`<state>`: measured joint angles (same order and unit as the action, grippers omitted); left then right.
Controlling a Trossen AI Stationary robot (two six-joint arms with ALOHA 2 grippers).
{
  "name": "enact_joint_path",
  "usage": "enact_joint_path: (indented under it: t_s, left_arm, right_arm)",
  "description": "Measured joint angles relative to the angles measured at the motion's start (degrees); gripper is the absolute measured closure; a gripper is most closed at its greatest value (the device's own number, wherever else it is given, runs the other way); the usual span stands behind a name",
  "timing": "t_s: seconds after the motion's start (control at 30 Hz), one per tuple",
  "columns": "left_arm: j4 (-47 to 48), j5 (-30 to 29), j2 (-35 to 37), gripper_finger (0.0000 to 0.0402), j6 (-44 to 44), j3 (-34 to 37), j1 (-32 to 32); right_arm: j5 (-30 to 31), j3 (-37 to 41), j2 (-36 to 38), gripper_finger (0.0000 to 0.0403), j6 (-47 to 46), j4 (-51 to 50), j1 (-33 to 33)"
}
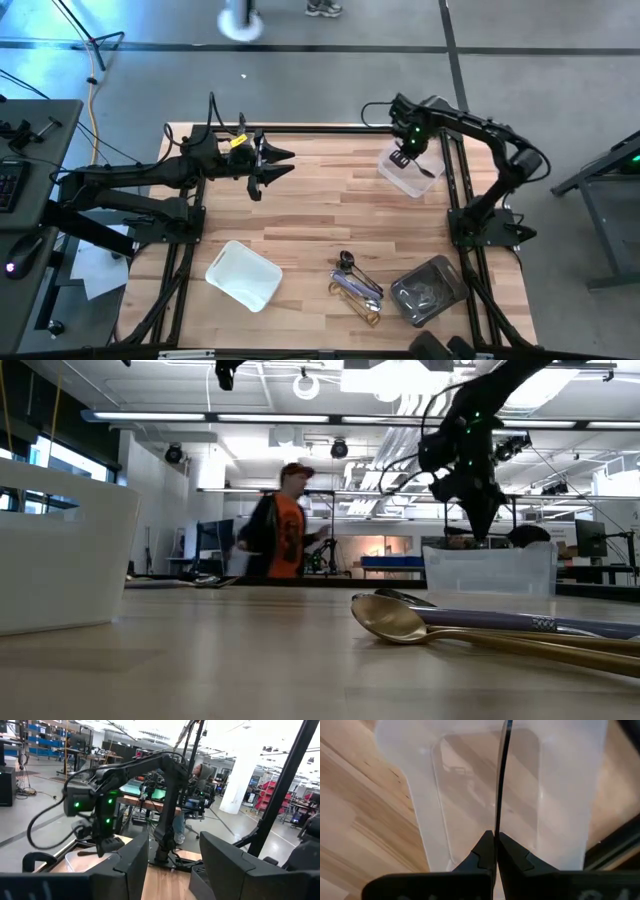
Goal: Sort silverware by color (type)
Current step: Put the black spoon into the transparent bin
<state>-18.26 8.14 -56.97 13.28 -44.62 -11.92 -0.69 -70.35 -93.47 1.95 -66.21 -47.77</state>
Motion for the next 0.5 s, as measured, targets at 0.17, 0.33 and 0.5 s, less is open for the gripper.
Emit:
enact_joint_path:
  t_s: [0.17,0.33,0.5]
  left_arm:
    - [0.0,0.01,0.0,0.0234,0.0,-0.02,-0.02]
    - [0.0,0.02,0.0,0.0234,0.0,-0.02,-0.04]
    - [0.0,0.02,0.0,0.0234,0.0,-0.04,-0.04]
  right_arm:
    - [0.82,0.0,-3.08,0.0403,-0.41,0.44,-0.3]
    - [1.73,0.02,-5.94,0.0403,-1.42,2.08,-0.39]
    - [1.73,0.02,-8.91,0.0403,-1.93,2.94,-0.39]
